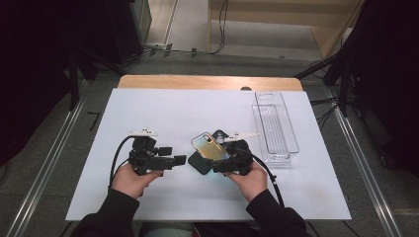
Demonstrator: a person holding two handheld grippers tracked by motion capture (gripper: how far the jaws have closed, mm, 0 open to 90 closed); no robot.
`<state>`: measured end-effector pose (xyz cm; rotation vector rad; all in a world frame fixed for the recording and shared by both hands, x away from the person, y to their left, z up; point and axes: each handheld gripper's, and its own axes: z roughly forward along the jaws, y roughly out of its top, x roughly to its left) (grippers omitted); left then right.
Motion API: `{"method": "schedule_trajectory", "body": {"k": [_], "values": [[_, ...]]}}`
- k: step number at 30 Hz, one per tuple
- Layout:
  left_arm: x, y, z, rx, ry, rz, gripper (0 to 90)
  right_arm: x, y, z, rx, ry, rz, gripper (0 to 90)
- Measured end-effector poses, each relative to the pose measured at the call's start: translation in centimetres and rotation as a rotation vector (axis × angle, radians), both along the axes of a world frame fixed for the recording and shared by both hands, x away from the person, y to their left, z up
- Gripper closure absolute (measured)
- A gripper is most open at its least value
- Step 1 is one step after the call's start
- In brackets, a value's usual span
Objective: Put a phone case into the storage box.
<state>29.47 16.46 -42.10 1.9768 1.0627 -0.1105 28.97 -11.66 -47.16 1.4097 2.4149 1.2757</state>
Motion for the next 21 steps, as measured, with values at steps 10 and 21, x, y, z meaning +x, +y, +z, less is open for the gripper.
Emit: {"method": "schedule_trajectory", "body": {"k": [10, 21], "values": [[1.3, -0.8, 0.1, 0.014, -0.012, 0.05, 23.6, 0.0, 1.8, -0.5, 0.03, 0.006, -0.045, 14.8], [2.4, -1.5, 0.5, 0.016, -0.023, 0.09, 23.7, 0.1, 2.6, -0.8, 0.11, 0.03, -0.095, 14.8]]}}
